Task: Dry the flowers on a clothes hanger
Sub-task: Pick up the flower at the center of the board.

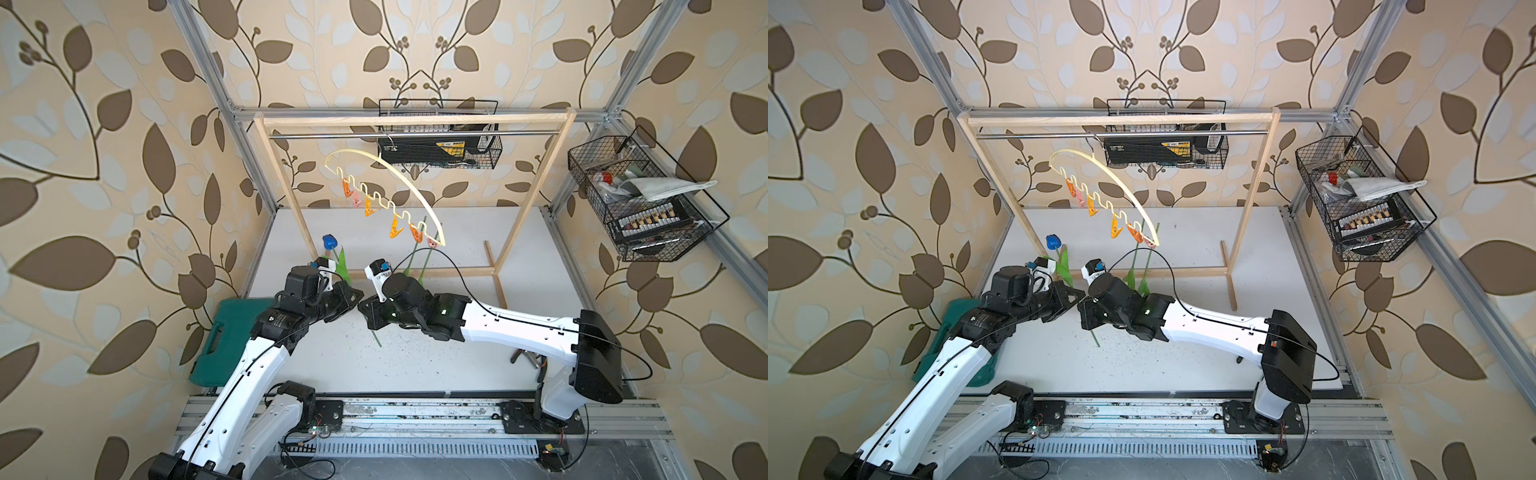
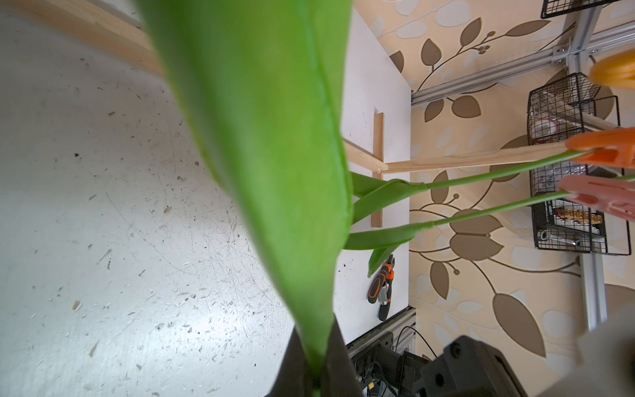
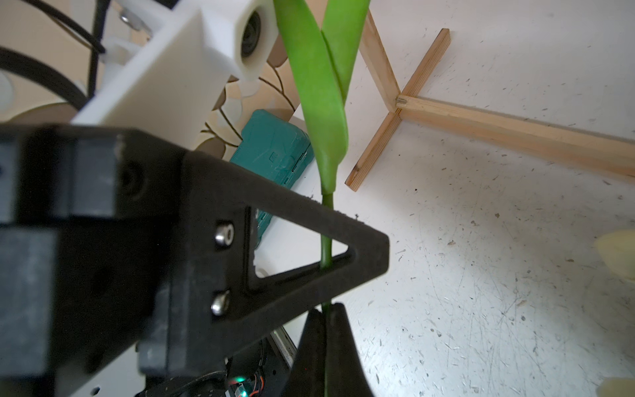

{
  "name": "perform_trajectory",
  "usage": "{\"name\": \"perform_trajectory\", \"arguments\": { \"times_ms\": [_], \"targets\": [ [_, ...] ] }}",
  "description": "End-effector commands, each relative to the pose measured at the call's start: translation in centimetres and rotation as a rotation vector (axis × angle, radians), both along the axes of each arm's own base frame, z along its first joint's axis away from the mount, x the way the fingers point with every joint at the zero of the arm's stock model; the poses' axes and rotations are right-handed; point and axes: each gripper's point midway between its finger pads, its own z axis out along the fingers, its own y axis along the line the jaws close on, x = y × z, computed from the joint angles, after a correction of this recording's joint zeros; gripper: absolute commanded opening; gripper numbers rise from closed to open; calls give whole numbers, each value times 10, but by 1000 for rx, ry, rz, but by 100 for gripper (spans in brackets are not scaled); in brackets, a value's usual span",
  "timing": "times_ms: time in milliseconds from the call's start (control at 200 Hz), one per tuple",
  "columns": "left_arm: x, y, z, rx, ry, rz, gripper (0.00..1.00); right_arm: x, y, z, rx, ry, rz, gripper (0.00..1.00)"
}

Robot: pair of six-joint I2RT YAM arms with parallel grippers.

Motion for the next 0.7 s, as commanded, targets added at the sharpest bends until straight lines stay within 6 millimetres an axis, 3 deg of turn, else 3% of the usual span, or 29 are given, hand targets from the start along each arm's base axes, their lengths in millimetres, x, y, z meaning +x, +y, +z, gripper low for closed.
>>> {"name": "perform_trajectory", "arguments": {
  "times_ms": [0, 80, 250, 460, 580, 695],
  "targets": [
    [1, 2, 9, 19, -12, 11, 0, -7, 4, 17, 41, -8, 40, 12],
    [-1, 5, 9, 36, -7, 18, 0, -12, -1, 18, 39, -9, 54, 25],
    [-9, 9, 16, 73, 30, 5, 0, -28, -28, 22, 1, -39, 102, 36],
    [-27, -1, 36, 66, 155, -89, 0, -58, -73, 20, -87, -224, 277, 38],
    [-41, -13, 49, -22, 220, -139, 0, -80, -82, 35, -31, -308, 381, 37],
    [-54, -30, 74, -182, 245, -205, 0, -95, -90, 52, 40, -418, 424, 37]
  ]
}}
